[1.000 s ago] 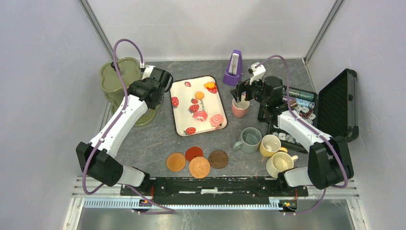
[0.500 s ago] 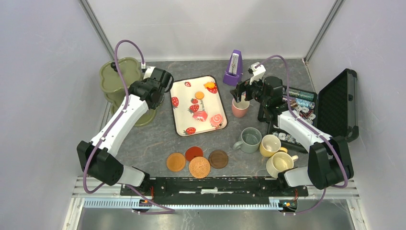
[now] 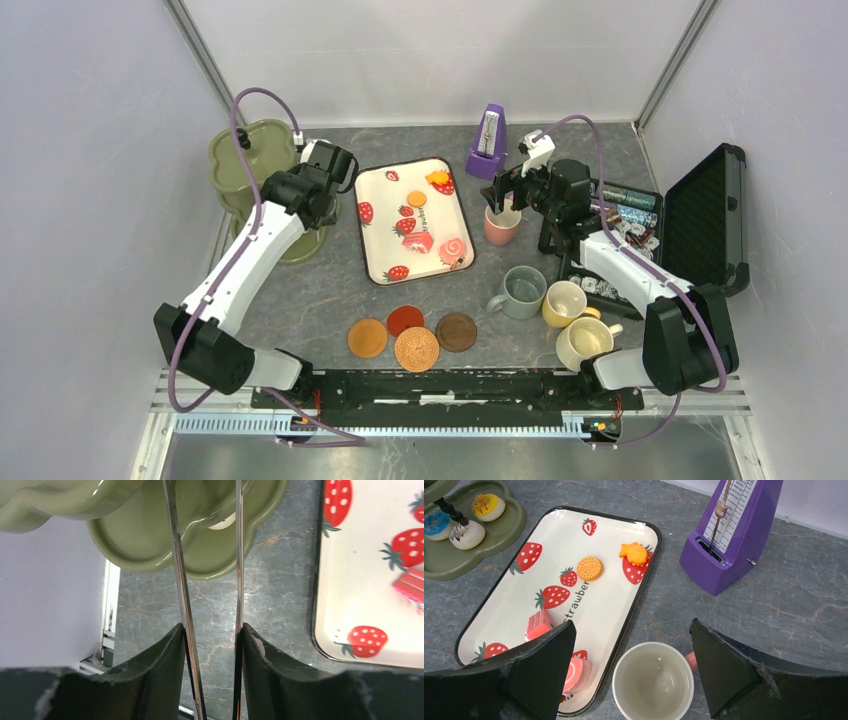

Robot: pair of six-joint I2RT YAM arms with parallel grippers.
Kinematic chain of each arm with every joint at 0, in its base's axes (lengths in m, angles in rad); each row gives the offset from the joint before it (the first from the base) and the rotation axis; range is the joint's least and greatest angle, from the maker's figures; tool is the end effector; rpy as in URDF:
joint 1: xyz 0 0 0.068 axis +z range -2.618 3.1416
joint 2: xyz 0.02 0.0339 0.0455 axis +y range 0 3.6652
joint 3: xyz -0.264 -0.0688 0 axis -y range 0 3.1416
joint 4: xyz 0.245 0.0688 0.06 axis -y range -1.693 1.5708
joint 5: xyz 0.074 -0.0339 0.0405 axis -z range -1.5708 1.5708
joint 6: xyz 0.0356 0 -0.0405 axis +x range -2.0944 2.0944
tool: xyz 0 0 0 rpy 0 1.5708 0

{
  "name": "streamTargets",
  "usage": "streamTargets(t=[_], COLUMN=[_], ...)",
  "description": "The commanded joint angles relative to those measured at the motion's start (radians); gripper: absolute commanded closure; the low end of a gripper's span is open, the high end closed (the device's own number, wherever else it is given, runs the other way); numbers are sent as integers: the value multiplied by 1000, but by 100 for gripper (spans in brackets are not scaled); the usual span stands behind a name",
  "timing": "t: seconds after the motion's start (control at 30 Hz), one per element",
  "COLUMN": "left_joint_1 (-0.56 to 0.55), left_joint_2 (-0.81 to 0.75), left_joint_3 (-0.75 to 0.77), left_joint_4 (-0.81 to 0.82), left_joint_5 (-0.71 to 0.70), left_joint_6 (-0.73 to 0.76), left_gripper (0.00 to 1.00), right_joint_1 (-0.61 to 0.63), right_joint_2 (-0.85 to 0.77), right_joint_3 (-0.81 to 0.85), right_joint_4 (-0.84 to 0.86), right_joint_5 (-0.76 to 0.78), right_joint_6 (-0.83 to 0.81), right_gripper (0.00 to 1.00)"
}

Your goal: Serve the afternoon tea

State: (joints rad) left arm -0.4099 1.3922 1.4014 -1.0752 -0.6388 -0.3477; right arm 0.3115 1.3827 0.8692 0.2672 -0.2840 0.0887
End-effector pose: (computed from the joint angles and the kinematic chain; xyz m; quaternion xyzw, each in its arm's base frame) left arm 0.2535 -0.0870 0.3458 -0.0498 0.9213 0.1948 0.3327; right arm 0.3000 0.1071 0.2784 -0.1733 0.7662 0.2304 0.5744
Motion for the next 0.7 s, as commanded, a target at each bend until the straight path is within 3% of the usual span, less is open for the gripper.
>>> streamTargets(t=[0.0,0.67], left_joint_1=[2,-12], left_joint_2=[-82,-198], left_joint_3=[62,107], left_joint_4=[38,3], left_joint_5=[107,284], left_joint_6=[-40,-50], left_gripper=[50,50], right_joint_1=[-5,-5], right_joint_2=[-21,-9], right_joint_3=[45,50], right_joint_4=[21,20], right_joint_5=[-5,-11], right_joint_6=[-4,2], right_gripper=[8,8])
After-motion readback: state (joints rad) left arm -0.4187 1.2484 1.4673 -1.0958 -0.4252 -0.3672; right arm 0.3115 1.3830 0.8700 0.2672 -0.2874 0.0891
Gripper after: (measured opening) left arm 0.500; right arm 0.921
